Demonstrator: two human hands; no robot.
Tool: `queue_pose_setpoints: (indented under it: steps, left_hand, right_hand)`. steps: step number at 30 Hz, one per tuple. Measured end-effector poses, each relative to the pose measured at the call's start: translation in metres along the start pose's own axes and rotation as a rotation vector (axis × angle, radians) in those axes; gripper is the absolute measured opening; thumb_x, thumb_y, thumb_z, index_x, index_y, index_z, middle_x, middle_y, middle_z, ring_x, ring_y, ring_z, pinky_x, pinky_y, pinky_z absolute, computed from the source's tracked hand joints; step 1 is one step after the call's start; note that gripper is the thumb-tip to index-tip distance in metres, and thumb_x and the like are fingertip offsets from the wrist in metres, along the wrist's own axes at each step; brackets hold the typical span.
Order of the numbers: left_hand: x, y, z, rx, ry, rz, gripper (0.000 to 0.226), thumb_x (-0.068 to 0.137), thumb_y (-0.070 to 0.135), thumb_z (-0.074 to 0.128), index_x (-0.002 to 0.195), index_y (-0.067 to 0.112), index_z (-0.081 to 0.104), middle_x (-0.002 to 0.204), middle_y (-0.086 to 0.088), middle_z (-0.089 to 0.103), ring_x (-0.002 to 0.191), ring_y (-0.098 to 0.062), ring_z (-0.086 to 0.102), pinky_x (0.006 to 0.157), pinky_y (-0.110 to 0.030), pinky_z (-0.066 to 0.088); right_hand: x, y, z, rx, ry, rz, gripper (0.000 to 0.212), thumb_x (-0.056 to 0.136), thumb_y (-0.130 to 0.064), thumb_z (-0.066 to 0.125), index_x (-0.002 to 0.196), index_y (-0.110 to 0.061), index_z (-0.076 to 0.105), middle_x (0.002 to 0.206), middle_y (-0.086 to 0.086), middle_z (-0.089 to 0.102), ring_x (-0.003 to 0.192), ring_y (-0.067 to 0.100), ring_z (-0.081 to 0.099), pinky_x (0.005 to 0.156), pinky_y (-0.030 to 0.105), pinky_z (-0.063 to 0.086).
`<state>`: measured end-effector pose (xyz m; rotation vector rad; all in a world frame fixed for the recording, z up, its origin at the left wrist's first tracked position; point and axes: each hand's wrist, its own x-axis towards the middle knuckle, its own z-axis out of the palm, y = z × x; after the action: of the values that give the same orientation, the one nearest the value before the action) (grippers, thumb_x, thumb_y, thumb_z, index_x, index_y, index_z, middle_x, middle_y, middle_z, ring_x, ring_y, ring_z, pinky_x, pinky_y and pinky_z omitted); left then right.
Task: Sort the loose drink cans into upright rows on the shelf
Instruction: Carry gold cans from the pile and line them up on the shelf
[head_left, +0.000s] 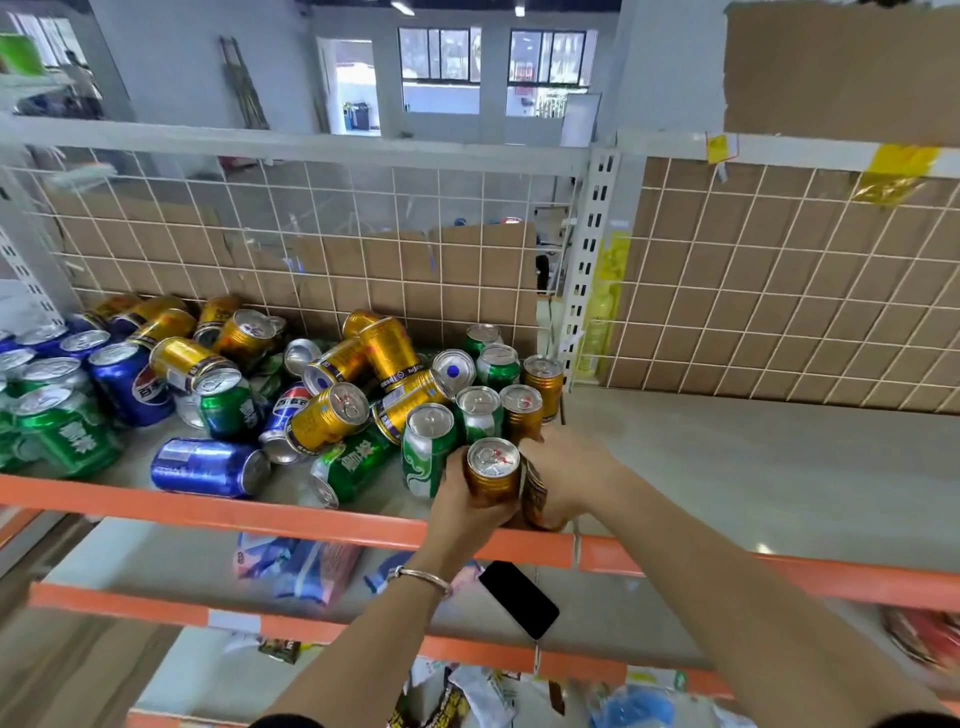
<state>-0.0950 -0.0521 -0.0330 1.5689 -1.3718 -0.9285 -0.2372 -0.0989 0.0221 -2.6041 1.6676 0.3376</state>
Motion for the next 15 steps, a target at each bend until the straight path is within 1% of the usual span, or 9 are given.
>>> queue_pose_setpoints:
  steps: [2, 3, 5, 6, 7, 9, 11, 13, 15]
  left_hand:
    - [0.001, -0.001, 0.0, -0.029, -0.006, -0.001, 0.078, 0.06, 0.014, 0.083, 0.125, 0.021, 0.04, 0.117, -0.001, 0.057, 0.108, -0.018, 0.056, 0.092, -0.03, 0.046]
    - [0.003, -0.002, 0.0, -0.044, -0.001, -0.002, 0.078, 0.06, 0.014, 0.083, 0.124, 0.022, 0.04, 0.116, 0.0, 0.057, 0.106, -0.018, 0.056, 0.089, -0.029, 0.046]
    - [0.004, -0.002, 0.001, -0.063, 0.004, -0.02, 0.074, 0.061, 0.012, 0.082, 0.12, 0.024, 0.039, 0.111, 0.003, 0.056, 0.101, -0.015, 0.056, 0.084, -0.026, 0.043]
    - [0.005, -0.001, 0.001, -0.069, -0.001, -0.03, 0.073, 0.061, 0.01, 0.081, 0.117, 0.026, 0.038, 0.109, 0.004, 0.056, 0.1, -0.015, 0.055, 0.082, -0.025, 0.041]
    - [0.006, 0.0, 0.002, -0.072, -0.004, -0.035, 0.072, 0.061, 0.01, 0.081, 0.116, 0.026, 0.038, 0.109, 0.003, 0.055, 0.1, -0.016, 0.055, 0.081, -0.024, 0.041]
    - [0.01, -0.002, 0.004, -0.035, 0.003, -0.049, 0.072, 0.059, 0.016, 0.083, 0.117, 0.021, 0.042, 0.113, -0.002, 0.055, 0.102, -0.019, 0.056, 0.084, -0.026, 0.042]
    - [0.012, -0.002, 0.005, 0.059, 0.004, -0.073, 0.073, 0.058, 0.026, 0.084, 0.12, 0.015, 0.046, 0.114, -0.004, 0.053, 0.105, -0.022, 0.054, 0.089, -0.029, 0.044]
    - [0.012, -0.003, 0.006, 0.115, 0.006, -0.075, 0.072, 0.059, 0.03, 0.083, 0.12, 0.013, 0.048, 0.114, -0.005, 0.052, 0.107, -0.023, 0.052, 0.091, -0.03, 0.043]
    - [0.01, -0.002, 0.007, 0.11, 0.017, -0.057, 0.072, 0.06, 0.028, 0.082, 0.12, 0.012, 0.048, 0.114, -0.006, 0.051, 0.109, -0.024, 0.051, 0.092, -0.03, 0.042]
  right_hand:
    - [-0.006, 0.016, 0.004, 0.289, 0.05, 0.102, 0.066, 0.056, -0.042, 0.081, 0.11, -0.021, 0.048, 0.108, 0.003, 0.051, 0.096, 0.021, 0.054, 0.073, 0.035, 0.051]
    - [-0.01, 0.025, 0.009, 0.528, 0.109, 0.202, 0.067, 0.053, -0.043, 0.083, 0.107, -0.02, 0.051, 0.104, 0.003, 0.056, 0.091, 0.02, 0.057, 0.074, 0.037, 0.053]
    - [-0.021, 0.034, 0.025, 1.006, 0.3, 0.453, 0.072, 0.054, -0.045, 0.087, 0.11, -0.016, 0.053, 0.103, 0.005, 0.06, 0.089, 0.02, 0.06, 0.076, 0.04, 0.055]
    - [-0.027, 0.036, 0.034, 1.139, 0.39, 0.541, 0.073, 0.058, -0.042, 0.087, 0.114, -0.013, 0.051, 0.106, 0.008, 0.059, 0.091, 0.02, 0.059, 0.074, 0.037, 0.053]
    - [-0.031, 0.036, 0.041, 1.184, 0.421, 0.584, 0.07, 0.063, -0.039, 0.086, 0.116, -0.011, 0.048, 0.11, 0.01, 0.056, 0.093, 0.02, 0.057, 0.071, 0.033, 0.05]
    - [-0.039, 0.032, 0.054, 1.176, 0.343, 0.568, 0.064, 0.069, -0.039, 0.082, 0.115, -0.016, 0.043, 0.114, 0.009, 0.052, 0.093, 0.02, 0.054, 0.064, 0.024, 0.044]
    - [-0.044, 0.028, 0.058, 1.115, 0.252, 0.514, 0.062, 0.07, -0.043, 0.08, 0.111, -0.021, 0.039, 0.112, 0.006, 0.05, 0.091, 0.016, 0.053, 0.064, 0.023, 0.045]
    - [-0.043, 0.029, 0.052, 0.882, 0.213, 0.471, 0.061, 0.068, -0.049, 0.078, 0.107, -0.026, 0.039, 0.112, 0.002, 0.052, 0.096, 0.016, 0.052, 0.078, 0.03, 0.047]
    - [-0.038, 0.029, 0.038, 0.505, 0.098, 0.434, 0.063, 0.066, -0.056, 0.073, 0.112, -0.027, 0.041, 0.117, -0.001, 0.052, 0.109, 0.019, 0.049, 0.101, 0.044, 0.037]
